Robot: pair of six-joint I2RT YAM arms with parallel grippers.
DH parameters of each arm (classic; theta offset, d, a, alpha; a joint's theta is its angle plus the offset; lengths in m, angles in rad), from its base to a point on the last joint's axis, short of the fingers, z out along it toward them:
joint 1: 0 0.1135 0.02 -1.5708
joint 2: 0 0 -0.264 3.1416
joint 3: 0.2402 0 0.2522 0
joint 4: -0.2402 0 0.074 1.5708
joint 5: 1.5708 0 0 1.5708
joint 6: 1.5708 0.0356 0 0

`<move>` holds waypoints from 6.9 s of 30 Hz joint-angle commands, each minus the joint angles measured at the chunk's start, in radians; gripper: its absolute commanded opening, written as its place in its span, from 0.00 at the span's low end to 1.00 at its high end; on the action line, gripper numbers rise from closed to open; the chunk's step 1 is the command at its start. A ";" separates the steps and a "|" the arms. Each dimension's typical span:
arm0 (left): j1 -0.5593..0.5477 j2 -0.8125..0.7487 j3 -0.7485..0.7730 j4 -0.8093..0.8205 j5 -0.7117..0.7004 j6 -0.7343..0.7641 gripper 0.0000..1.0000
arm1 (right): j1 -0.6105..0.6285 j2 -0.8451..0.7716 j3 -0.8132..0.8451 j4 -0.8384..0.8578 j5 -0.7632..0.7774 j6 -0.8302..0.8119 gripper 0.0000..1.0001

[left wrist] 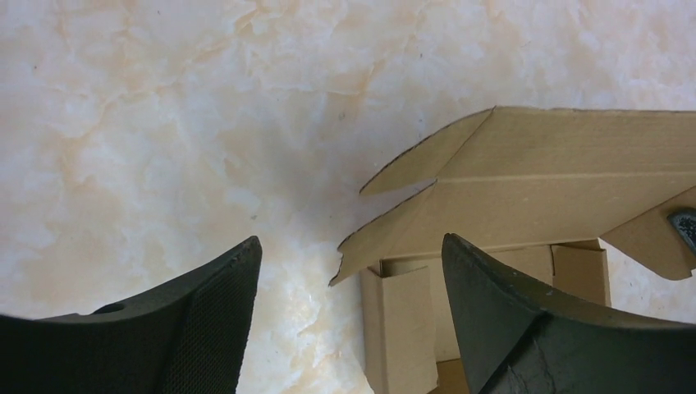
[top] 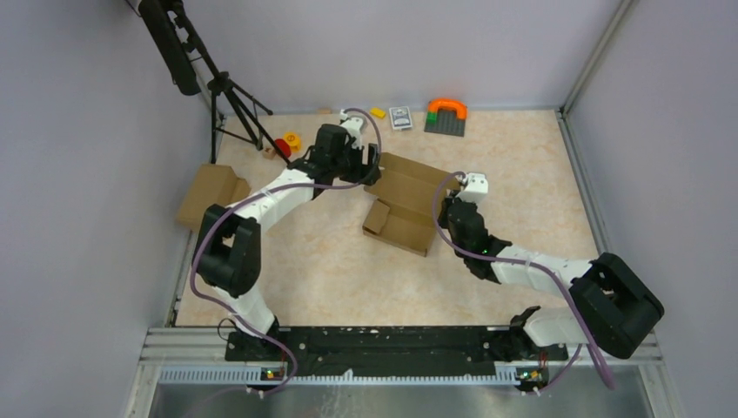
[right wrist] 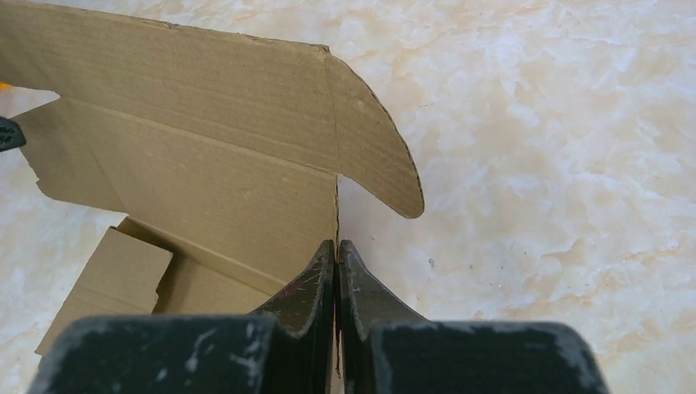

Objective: Fold the paper box

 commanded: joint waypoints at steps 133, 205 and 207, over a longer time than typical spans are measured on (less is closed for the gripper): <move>-0.651 -0.135 -0.692 0.885 -0.959 -0.166 0.00 | 0.212 -0.423 -0.025 -0.443 0.065 0.130 0.81; -0.705 -0.139 -0.739 0.889 -0.973 -0.162 0.00 | 0.187 0.028 0.515 -0.959 -0.453 -0.480 0.24; -0.706 -0.143 -0.738 0.873 -0.974 -0.170 0.00 | 0.188 0.032 0.508 -0.954 -0.419 -0.473 0.24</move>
